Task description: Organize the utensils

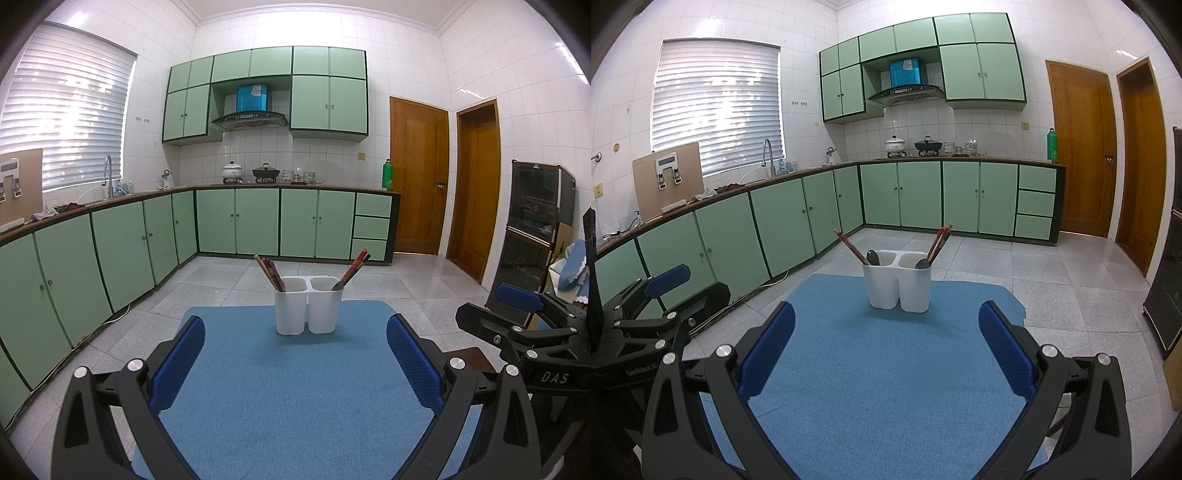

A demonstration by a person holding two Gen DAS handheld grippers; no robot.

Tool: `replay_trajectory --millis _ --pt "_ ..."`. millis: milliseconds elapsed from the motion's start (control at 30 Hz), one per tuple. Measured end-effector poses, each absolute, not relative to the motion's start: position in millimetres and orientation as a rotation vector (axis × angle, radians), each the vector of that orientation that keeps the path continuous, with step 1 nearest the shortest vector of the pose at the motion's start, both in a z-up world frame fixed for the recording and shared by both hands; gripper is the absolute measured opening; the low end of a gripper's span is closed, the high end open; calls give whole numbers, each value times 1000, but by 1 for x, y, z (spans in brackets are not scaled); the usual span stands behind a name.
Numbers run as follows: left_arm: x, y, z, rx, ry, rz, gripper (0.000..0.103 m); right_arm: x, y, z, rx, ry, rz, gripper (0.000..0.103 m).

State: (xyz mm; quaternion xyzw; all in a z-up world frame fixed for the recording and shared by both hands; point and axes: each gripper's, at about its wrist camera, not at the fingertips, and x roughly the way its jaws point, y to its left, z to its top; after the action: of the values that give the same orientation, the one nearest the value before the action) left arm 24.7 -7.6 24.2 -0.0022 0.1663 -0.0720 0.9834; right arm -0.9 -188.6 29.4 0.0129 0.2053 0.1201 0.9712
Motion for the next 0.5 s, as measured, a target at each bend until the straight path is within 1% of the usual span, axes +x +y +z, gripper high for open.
replay_trajectory --millis 500 --pt "24 -5 24 -2 336 -141 97 0 -186 29 27 415 242 97"
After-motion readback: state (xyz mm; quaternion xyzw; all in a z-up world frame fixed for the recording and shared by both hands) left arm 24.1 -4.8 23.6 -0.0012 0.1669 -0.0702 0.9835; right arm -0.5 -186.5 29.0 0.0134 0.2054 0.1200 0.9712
